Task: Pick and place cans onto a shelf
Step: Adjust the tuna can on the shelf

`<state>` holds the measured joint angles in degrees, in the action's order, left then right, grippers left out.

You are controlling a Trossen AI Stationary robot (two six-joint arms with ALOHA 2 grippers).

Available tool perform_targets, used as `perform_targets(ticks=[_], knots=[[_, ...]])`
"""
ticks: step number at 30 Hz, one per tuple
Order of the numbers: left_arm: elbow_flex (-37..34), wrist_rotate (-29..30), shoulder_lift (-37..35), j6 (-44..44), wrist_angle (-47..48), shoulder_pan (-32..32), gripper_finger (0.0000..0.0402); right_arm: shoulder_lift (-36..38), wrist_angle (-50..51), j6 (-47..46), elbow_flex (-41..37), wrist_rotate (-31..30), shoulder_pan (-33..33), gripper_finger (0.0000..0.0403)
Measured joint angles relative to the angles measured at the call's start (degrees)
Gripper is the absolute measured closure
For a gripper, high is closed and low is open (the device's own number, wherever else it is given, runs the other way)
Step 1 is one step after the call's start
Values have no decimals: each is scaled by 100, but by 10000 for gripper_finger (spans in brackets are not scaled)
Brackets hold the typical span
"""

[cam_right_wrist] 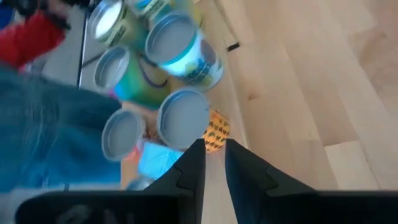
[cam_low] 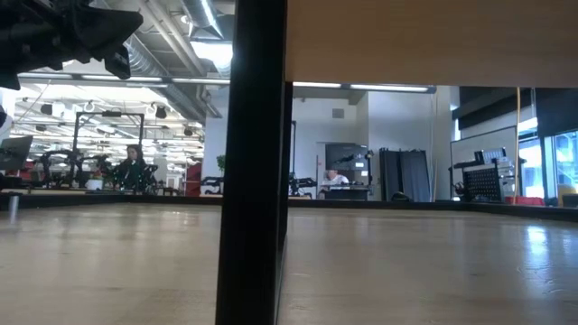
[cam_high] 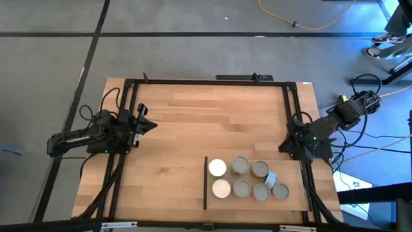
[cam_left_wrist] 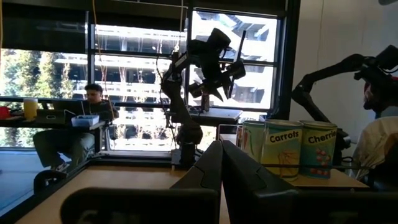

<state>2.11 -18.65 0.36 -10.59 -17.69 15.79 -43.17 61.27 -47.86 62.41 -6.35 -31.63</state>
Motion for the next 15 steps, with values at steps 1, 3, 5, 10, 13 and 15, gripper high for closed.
perform_targets(ticks=[1,3,5,10,13,15], knots=[[2,2,0,0,0,0,401,-21,-2,185,0,145,-1,339],[2,0,0,0,0,-1,401,-88,-4,501,0,553,-38,340],[2,-1,-1,-26,0,-1,401,-193,-14,542,0,903,-97,340],[2,-9,0,-142,0,-2,401,-626,-106,10,-11,1722,-332,340],[2,-15,-1,-139,0,-1,401,-940,-394,157,-11,2032,-528,340],[2,-64,-1,-138,0,0,401,-1150,-456,200,-11,2036,-641,341]])
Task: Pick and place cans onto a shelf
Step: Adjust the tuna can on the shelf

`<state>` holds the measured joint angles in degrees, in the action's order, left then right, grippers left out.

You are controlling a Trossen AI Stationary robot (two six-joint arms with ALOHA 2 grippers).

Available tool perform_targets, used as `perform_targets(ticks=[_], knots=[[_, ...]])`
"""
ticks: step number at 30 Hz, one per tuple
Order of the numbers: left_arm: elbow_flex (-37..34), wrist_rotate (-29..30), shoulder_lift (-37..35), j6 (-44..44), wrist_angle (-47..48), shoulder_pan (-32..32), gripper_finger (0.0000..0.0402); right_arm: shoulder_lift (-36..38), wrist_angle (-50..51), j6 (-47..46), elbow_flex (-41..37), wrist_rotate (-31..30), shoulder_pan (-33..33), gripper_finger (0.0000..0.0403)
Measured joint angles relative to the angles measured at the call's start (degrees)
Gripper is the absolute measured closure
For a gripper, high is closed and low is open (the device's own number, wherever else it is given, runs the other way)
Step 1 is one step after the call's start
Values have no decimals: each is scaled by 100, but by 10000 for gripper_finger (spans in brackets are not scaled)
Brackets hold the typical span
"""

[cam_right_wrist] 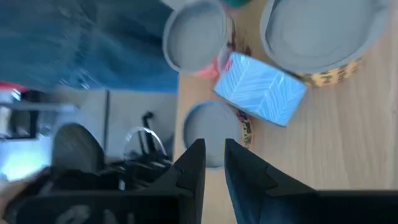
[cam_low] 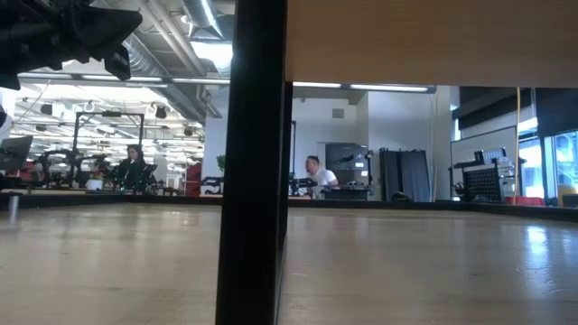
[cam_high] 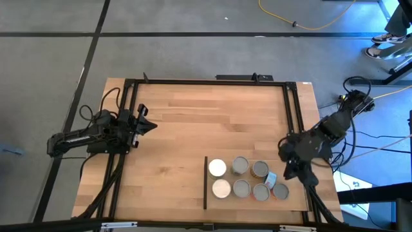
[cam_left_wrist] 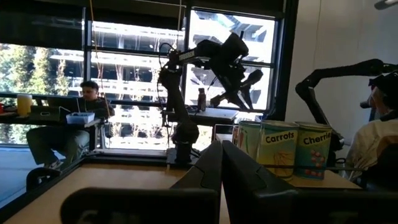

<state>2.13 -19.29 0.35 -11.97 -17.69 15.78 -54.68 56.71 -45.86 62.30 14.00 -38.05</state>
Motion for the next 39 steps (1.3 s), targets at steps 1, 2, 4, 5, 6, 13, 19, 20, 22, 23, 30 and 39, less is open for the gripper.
perform_targets(ticks=[1,2,4,5,6,13,19,20,22,23,30,39], knots=[[0,-33,1,0,0,1,401,-105,23,91,0,-16,-47,341],[0,-68,1,-2,0,1,401,-205,59,169,0,-30,-98,341],[0,-163,1,-4,0,-1,401,-408,167,326,0,-92,-195,341],[0,-204,1,-4,0,0,401,-524,242,398,0,-134,-229,341],[0,-254,1,-4,0,1,401,-630,299,441,0,-158,-249,341],[0,-607,1,-190,0,1,401,-934,360,615,2,168,-277,341],[0,-877,0,-304,-2,-1,401,-924,964,565,540,-115,-275,352],[0,-877,-1,-304,-2,0,401,-926,1100,562,682,-221,-275,359],[0,-877,-1,-305,-2,0,401,-924,1372,510,1006,-337,-275,378],[0,-877,1,-306,-2,-1,401,-928,1585,427,1198,-355,-275,389],[0,-877,0,-308,-2,1,401,-1425,3222,133,2911,-832,-505,399],[0,-876,-1,-299,-61,0,401,-1733,3320,302,3569,-2250,-1027,401]])
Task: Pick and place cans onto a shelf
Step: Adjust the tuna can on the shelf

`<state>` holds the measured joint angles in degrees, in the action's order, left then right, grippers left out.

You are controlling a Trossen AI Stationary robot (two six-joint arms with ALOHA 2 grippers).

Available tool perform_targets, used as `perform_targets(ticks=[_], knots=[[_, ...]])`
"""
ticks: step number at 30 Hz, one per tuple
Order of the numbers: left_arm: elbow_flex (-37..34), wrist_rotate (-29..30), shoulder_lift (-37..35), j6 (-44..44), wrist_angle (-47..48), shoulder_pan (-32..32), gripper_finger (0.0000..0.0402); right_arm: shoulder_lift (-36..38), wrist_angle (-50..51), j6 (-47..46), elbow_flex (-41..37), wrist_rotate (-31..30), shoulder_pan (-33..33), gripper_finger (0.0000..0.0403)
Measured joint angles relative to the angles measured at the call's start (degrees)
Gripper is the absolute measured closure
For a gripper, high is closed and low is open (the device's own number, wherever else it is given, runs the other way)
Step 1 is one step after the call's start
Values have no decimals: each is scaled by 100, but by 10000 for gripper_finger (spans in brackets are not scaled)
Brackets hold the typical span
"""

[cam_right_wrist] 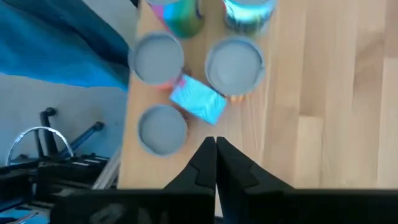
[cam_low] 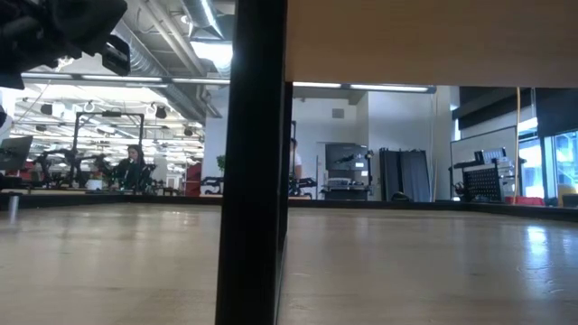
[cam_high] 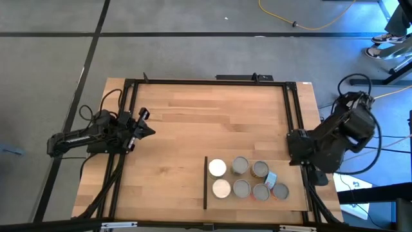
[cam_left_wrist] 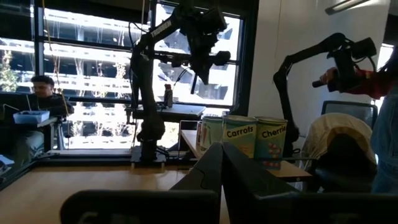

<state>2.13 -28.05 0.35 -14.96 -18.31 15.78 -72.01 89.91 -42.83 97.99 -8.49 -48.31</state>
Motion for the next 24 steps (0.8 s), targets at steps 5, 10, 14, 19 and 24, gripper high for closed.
perform_targets(ticks=[5,10,14,19,24], knots=[[0,1,0,1,-76,-1,401,20,25,-59,-636,362,1,401],[0,1,1,-2,-76,-1,401,-7,16,-234,-1081,557,15,383],[0,1,0,-7,-92,-1,401,-7,12,-186,-1293,335,152,371],[0,1,1,-141,-213,1,401,-4,-34,-233,-1318,204,405,369],[0,-11,1,-291,-228,-1,401,-4,-294,-319,-1318,197,512,368]])
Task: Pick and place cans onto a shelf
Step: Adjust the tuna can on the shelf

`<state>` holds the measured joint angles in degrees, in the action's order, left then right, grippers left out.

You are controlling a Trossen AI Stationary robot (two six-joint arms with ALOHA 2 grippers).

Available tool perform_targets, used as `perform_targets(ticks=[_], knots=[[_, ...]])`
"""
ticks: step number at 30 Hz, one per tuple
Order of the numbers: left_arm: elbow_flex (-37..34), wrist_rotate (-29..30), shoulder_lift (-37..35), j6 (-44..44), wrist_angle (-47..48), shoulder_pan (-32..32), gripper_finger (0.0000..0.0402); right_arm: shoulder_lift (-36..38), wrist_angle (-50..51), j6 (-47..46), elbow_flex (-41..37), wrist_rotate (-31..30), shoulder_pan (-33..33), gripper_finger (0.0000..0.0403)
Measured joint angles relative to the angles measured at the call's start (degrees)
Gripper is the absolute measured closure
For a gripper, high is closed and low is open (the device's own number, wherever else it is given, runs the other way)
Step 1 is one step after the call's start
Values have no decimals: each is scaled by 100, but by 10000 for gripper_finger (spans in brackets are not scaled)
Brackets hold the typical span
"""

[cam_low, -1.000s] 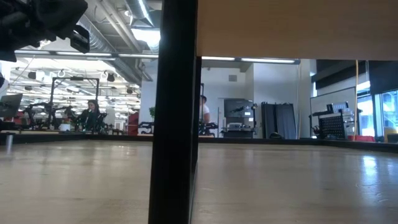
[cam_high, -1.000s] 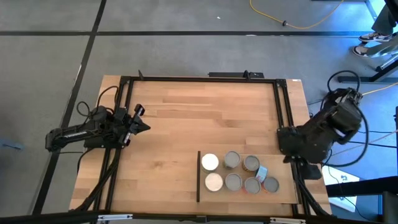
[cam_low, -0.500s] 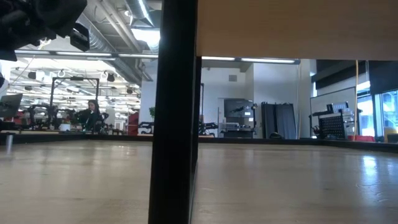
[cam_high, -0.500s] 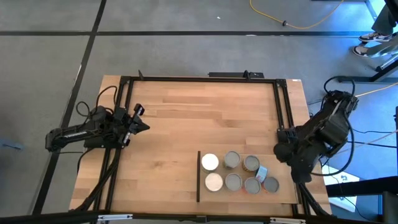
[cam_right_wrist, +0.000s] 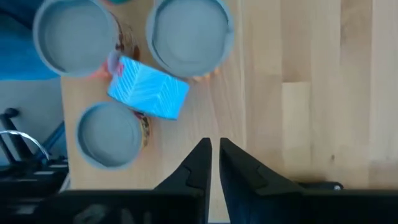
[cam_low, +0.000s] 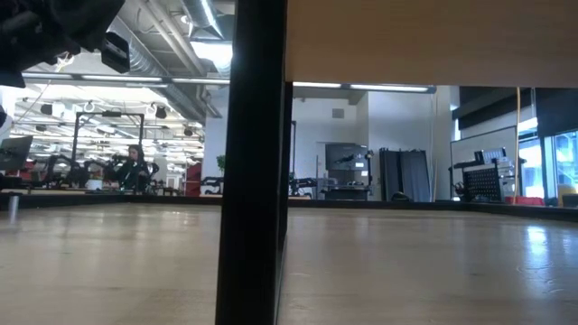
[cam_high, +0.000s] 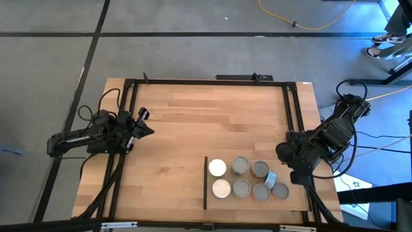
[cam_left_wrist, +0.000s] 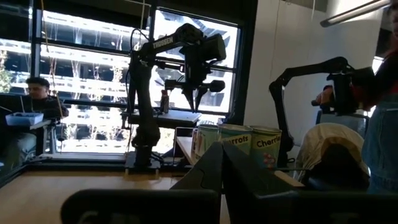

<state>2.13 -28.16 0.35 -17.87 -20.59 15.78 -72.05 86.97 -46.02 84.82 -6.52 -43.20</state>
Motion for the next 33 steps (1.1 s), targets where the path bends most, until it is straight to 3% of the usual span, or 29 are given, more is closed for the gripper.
perform_targets(ticks=[6,12,24,33], knots=[[0,-5,-1,0,-4,1,401,0,-367,490,0,41,41,369],[0,-7,-1,0,-4,0,401,0,-440,455,0,44,41,397],[0,-202,-1,0,-6,-1,401,-148,-458,578,0,46,28,315],[0,-202,1,0,-6,1,401,-551,-663,1239,0,221,-377,309]])
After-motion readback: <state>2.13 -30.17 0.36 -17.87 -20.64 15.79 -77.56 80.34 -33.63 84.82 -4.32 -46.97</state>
